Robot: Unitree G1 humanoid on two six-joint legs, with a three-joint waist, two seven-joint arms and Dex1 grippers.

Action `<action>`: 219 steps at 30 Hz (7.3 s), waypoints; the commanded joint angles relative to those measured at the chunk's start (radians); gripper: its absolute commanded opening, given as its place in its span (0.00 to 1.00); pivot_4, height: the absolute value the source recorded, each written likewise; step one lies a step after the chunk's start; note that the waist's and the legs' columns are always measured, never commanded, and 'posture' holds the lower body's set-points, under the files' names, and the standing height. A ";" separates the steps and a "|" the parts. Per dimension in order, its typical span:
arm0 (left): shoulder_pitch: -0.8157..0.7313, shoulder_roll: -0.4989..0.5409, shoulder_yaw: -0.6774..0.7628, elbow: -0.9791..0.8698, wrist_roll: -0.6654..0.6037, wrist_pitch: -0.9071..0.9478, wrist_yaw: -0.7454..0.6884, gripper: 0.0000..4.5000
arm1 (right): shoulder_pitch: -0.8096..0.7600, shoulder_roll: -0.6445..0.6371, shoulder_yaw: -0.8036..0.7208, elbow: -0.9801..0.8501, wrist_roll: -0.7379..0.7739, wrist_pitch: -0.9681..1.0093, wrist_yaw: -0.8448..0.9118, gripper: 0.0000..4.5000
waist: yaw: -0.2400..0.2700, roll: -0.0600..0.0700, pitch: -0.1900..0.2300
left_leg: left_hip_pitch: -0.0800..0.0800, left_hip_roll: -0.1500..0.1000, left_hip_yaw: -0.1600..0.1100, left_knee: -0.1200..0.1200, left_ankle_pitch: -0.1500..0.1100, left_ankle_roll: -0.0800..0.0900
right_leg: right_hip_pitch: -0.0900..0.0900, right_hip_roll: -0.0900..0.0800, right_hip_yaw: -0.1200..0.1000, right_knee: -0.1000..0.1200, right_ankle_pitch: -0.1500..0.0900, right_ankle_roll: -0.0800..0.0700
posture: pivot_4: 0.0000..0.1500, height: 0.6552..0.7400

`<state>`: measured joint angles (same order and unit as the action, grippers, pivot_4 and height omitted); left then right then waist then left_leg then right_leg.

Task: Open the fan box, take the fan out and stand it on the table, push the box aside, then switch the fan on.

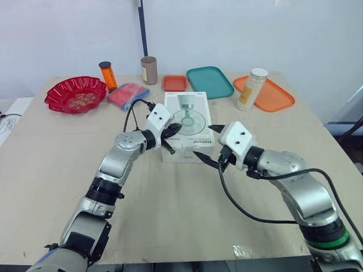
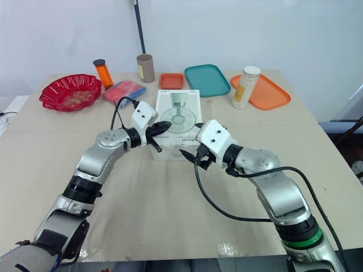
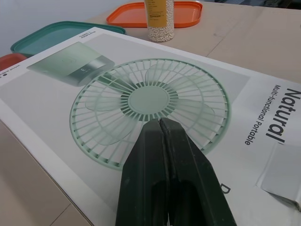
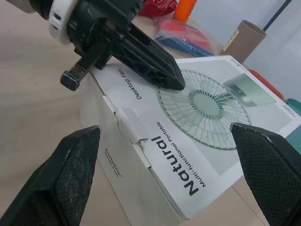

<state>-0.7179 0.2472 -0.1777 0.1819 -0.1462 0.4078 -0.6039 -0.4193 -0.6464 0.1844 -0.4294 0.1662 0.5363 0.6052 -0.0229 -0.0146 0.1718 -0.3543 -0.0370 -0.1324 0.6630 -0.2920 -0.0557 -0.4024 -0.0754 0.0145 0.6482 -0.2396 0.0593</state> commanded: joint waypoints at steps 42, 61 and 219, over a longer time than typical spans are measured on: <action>0.011 -0.025 -0.006 0.002 0.023 -0.028 0.003 0.01 | -0.101 0.098 -0.029 0.068 -0.040 0.005 0.070 1.00 | 0.000 0.000 0.000 | -0.001 0.000 0.000 0.000 0.001 -0.002 | -0.001 0.000 0.000 0.000 0.001 0.000 | 1.00 1.00; 0.014 -0.031 -0.009 0.005 0.035 -0.038 0.002 0.01 | -0.108 0.117 -0.007 0.154 -0.097 -0.044 0.044 1.00 | 0.000 0.000 0.000 | -0.002 0.000 0.000 0.000 0.001 -0.002 | -0.002 0.000 0.001 0.000 0.001 0.000 | 1.00 1.00; 0.044 0.037 0.034 -0.217 -0.020 0.163 0.017 0.01 | 0.136 -0.023 -0.246 0.010 0.434 0.268 0.244 1.00 | 0.000 -0.001 0.000 | -0.004 0.000 0.002 0.001 -0.001 0.001 | -0.004 0.001 0.002 0.001 0.002 0.000 | 1.00 1.00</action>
<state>-0.6598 0.2813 -0.1608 0.0193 -0.1577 0.5690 -0.5947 -0.2802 -0.6592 -0.0189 -0.3733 0.5674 0.8017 0.8476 -0.0232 -0.0151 0.1722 -0.3582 -0.0367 -0.1309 0.6639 -0.2927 -0.0544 -0.4067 -0.0749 0.0161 0.6488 -0.2374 0.0591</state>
